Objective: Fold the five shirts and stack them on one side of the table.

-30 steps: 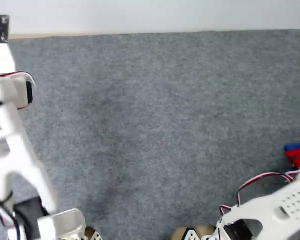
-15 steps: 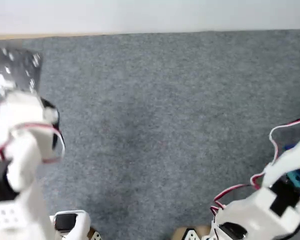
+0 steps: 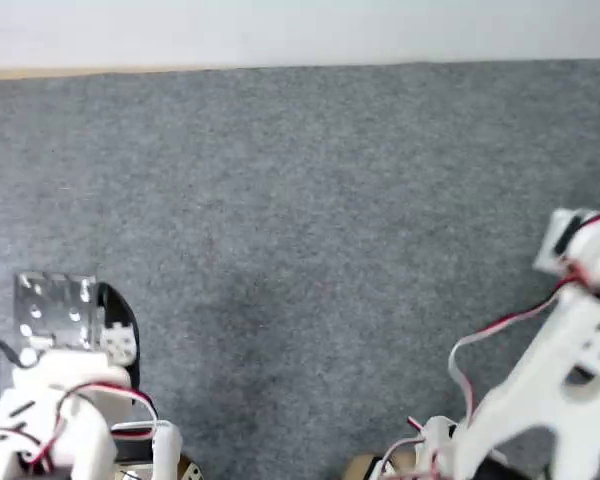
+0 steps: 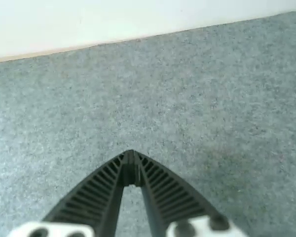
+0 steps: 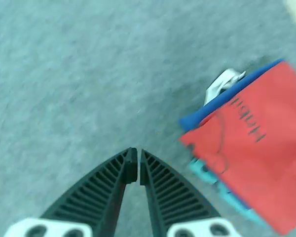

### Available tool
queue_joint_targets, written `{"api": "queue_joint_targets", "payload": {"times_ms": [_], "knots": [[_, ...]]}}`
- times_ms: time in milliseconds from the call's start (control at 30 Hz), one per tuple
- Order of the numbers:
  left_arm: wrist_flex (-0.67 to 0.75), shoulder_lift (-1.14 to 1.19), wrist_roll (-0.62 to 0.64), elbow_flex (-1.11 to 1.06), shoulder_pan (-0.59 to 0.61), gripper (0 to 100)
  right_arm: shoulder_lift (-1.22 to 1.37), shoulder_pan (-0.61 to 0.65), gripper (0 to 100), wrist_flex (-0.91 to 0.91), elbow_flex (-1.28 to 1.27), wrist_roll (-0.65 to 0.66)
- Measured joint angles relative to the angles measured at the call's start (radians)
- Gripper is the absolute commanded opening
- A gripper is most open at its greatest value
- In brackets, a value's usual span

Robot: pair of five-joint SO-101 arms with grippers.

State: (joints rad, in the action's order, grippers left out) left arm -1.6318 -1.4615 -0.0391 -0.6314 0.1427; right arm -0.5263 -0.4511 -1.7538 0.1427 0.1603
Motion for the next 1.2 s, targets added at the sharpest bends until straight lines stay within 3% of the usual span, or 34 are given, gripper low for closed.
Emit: {"api": "queue_joint_targets", "payload": {"times_ms": [333, 533, 733, 900, 1200], "knots": [[0.104, -0.155, 0.0, -0.233, 0.0, 0, -0.534, 0.164, 1.0, 0.209, -0.666, -0.107], [0.198, -0.196, 0.0, -0.427, 0.0, 0, -0.832, 0.183, 1.0, 0.316, -1.016, -0.133], [0.245, -0.282, -0.064, -0.658, -0.006, 0, -1.031, 0.187, 1.0, 0.325, -1.25, -0.133], [0.276, -0.342, -0.164, -0.821, -0.006, 0, -1.18, 0.279, 1.0, 0.364, -1.409, -0.133], [0.428, -0.342, -0.172, -0.994, -0.006, 0, -1.275, 0.393, 1.0, 0.491, -1.672, -0.061]]}}
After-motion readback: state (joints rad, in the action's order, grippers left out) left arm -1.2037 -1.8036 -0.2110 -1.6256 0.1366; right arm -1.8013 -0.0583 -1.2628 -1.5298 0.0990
